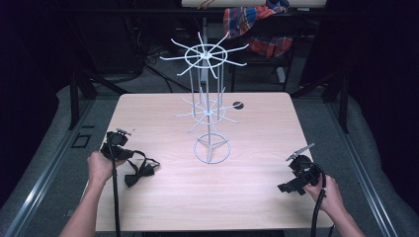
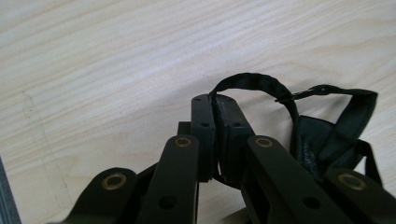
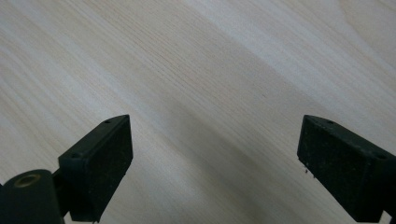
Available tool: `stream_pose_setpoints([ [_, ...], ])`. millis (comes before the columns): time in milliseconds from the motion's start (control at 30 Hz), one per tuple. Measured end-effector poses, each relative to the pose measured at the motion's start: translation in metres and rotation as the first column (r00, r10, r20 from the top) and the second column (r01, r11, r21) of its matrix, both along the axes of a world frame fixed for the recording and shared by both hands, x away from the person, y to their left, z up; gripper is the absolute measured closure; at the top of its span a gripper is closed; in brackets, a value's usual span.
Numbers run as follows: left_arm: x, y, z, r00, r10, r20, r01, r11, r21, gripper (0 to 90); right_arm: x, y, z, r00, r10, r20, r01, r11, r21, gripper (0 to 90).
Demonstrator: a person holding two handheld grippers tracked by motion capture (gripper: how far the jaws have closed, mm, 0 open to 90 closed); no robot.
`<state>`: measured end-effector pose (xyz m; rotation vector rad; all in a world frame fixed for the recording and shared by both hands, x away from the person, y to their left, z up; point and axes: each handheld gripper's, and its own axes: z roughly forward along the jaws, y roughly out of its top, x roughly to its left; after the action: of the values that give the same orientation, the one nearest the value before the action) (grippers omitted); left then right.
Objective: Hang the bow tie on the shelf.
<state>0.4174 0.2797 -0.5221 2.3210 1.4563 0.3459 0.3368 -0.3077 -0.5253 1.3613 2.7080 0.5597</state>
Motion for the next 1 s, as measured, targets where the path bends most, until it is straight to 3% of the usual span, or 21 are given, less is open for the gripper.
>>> stream_pose_setpoints([
  [400, -0.016, -0.003, 0.023, 0.9974, 0.010, 0.071, -0.009, 0.9998, -0.020, 85.9, -0.001, 0.000, -0.001, 0.9999, -0.010, 0.007, 0.010, 1.000, 0.020, 10.0],
  [500, -0.020, -0.004, 0.029, 0.9948, 0.027, 0.098, -0.023, 0.9989, -0.042, 86.1, 0.000, 0.000, 0.000, 1.0000, 0.000, 0.003, 0.000, 1.000, 0.010, 10.0],
  [1000, -0.034, -0.015, 0.054, 0.9810, -0.005, 0.194, 0.010, 0.9996, -0.025, 88.1, -0.001, -0.001, 0.001, 1.0000, 0.002, 0.003, -0.002, 1.000, 0.011, 10.1],
])
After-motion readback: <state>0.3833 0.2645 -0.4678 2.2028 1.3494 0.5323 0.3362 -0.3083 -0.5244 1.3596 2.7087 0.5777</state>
